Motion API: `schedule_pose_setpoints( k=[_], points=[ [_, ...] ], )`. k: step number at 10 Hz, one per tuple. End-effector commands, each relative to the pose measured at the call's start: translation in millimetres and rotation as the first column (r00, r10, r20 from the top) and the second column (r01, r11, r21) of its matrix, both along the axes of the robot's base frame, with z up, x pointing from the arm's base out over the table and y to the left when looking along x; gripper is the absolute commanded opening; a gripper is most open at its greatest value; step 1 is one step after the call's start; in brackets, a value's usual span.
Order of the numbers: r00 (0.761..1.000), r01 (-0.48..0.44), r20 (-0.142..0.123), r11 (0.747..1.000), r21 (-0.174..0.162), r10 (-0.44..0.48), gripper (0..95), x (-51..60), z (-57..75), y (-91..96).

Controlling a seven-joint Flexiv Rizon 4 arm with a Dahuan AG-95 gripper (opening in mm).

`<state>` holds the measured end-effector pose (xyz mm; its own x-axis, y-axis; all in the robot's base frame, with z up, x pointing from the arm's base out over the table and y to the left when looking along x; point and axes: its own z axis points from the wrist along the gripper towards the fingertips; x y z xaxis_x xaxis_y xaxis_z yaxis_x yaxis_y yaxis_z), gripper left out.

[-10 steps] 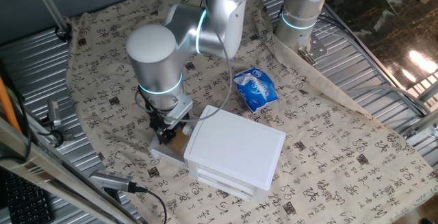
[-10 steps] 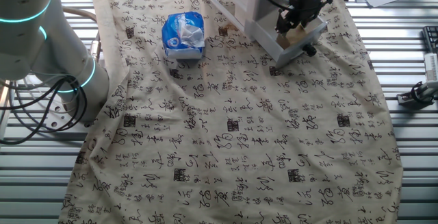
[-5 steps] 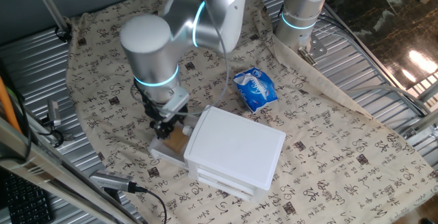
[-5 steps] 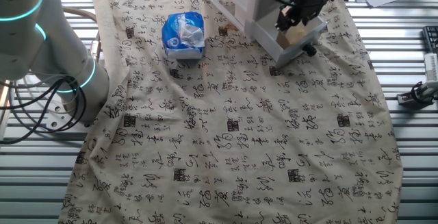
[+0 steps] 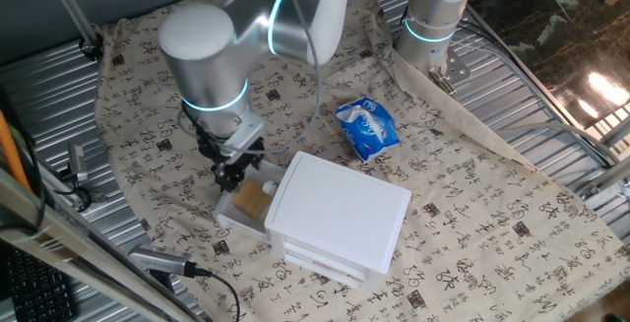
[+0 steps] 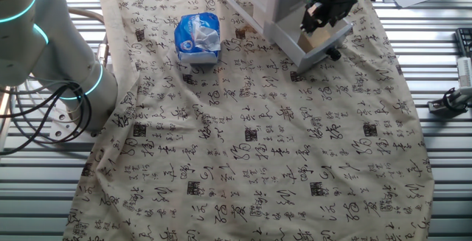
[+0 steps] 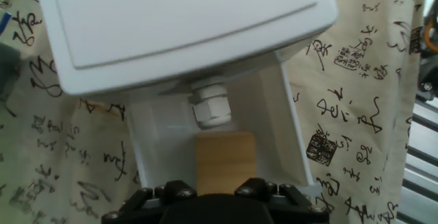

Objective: Put things in the drawer

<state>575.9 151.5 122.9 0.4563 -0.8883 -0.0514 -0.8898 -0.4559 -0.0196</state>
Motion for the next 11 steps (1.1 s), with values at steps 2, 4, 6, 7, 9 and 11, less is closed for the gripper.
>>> schedule_pose_setpoints(
  k=[2,4,6,7,9,11],
  points=[
    [0.999,-0.040,0.004,0.999,-0.015,0.041,57.0,14.9,-1.4,-5.0],
    [0.998,-0.066,0.007,0.998,-0.016,0.066,57.0,22.5,-1.8,-9.6],
    [0.995,-0.101,0.008,0.994,-0.031,0.101,57.0,28.8,-1.1,-13.4],
    [0.992,-0.127,0.013,0.991,-0.042,0.128,57.0,32.1,-1.8,-16.6],
    [0.988,-0.149,0.023,0.988,-0.047,0.150,57.0,34.3,-5.3,-21.6],
    [0.985,-0.167,0.031,0.985,-0.046,0.169,57.0,35.9,-10.1,-28.7]
  ],
)
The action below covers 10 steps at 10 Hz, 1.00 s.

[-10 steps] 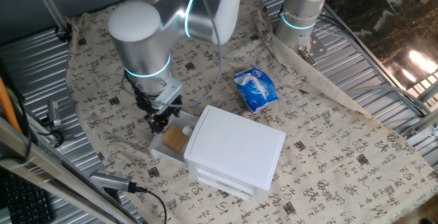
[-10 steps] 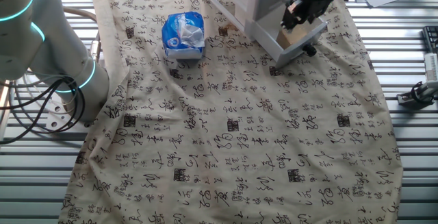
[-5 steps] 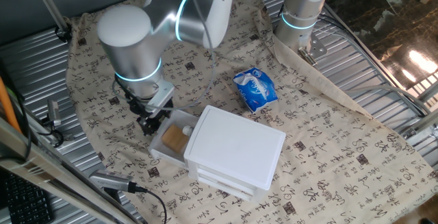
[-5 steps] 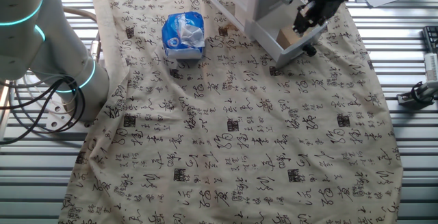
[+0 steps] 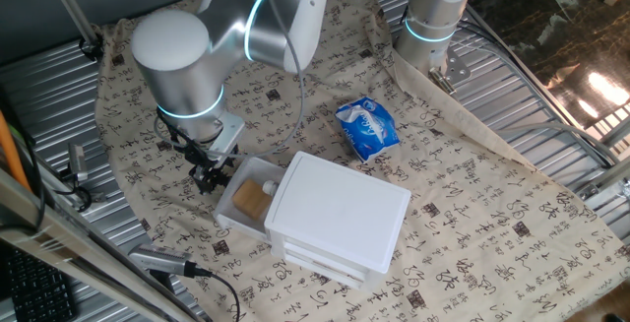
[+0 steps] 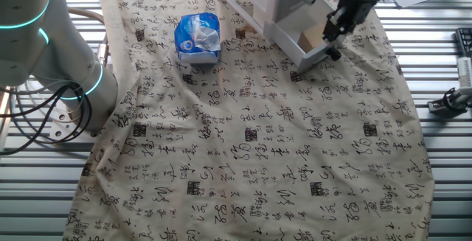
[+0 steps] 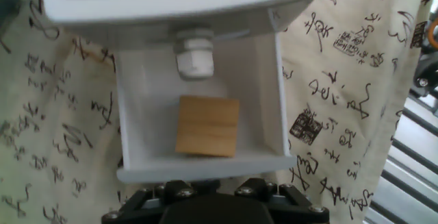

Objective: Put things in the drawer

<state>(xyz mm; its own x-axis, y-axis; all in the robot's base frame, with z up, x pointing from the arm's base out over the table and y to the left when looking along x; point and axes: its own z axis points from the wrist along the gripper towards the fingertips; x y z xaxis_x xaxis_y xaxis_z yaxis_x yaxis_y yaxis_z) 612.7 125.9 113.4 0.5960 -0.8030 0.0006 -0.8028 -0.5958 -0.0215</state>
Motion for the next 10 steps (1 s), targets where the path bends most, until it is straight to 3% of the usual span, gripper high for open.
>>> schedule_pose_setpoints(
  k=[1,10],
  points=[
    [1.000,-0.019,0.010,1.000,-0.002,0.019,57.0,-0.2,-4.2,-6.4],
    [0.996,-0.083,0.014,0.997,0.006,0.083,57.0,-0.8,-24.1,-12.5]
  ],
)
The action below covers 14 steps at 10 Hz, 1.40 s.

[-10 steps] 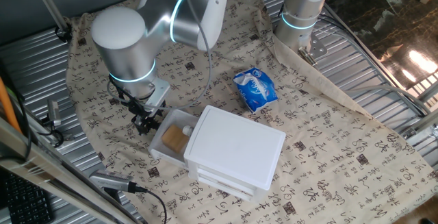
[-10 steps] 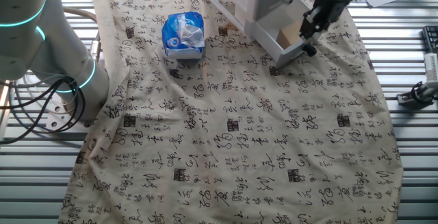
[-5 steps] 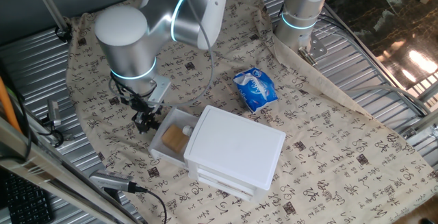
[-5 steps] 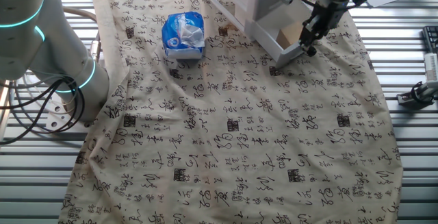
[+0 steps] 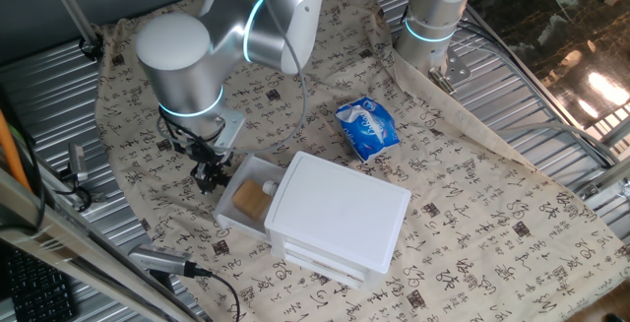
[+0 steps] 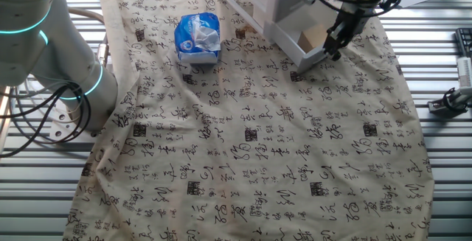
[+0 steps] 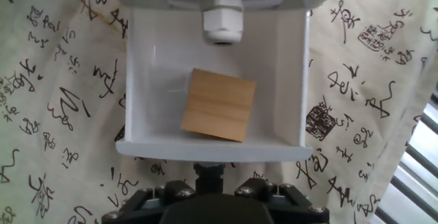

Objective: Put things in the drawer

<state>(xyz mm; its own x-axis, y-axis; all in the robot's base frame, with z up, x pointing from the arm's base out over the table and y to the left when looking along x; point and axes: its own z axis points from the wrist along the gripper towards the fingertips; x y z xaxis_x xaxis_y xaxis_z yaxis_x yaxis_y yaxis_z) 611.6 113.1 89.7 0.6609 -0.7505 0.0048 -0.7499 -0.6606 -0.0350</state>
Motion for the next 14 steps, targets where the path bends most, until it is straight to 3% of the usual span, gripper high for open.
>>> schedule_pose_setpoints(
  k=[1,11,12,14],
  points=[
    [1.000,-0.001,0.001,1.000,0.002,0.001,57.0,-0.4,-1.8,-0.4],
    [1.000,0.000,0.011,1.000,0.012,0.000,57.0,-2.1,-14.3,-0.3],
    [1.000,-0.009,0.009,1.000,0.012,0.009,76.0,-2.5,-16.0,0.6],
    [1.000,-0.012,0.008,1.000,0.011,0.012,76.0,-2.6,-19.0,3.2]
  ],
)
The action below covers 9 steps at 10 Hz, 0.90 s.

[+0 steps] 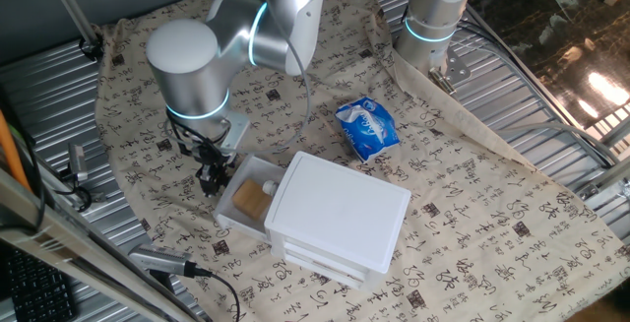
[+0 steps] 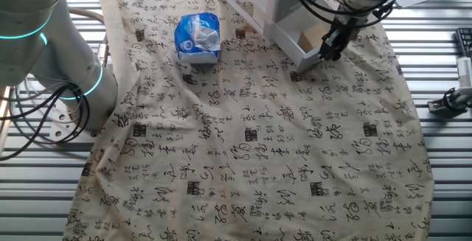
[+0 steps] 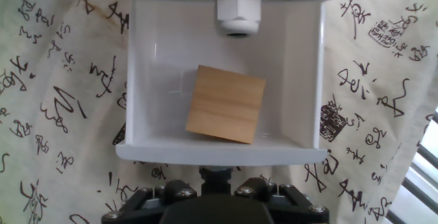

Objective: Put things in the drawer

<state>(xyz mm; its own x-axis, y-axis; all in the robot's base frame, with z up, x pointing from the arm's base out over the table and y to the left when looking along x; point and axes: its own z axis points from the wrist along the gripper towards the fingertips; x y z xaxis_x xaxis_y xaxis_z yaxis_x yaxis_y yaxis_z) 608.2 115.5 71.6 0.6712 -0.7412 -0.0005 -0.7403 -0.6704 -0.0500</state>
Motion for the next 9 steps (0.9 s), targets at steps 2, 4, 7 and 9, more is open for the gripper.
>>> schedule_pose_setpoints(
  k=[2,4,7,9],
  points=[
    [1.000,0.002,0.001,1.000,-0.001,-0.002,76.0,0.7,-3.2,2.2],
    [1.000,0.002,0.001,1.000,0.004,-0.002,76.0,0.0,-7.1,2.7],
    [1.000,0.003,-0.003,1.000,0.013,-0.003,76.0,-1.6,-11.6,2.6],
    [1.000,0.004,-0.011,1.000,0.025,-0.004,76.0,-1.7,-13.1,4.0]
  ],
)
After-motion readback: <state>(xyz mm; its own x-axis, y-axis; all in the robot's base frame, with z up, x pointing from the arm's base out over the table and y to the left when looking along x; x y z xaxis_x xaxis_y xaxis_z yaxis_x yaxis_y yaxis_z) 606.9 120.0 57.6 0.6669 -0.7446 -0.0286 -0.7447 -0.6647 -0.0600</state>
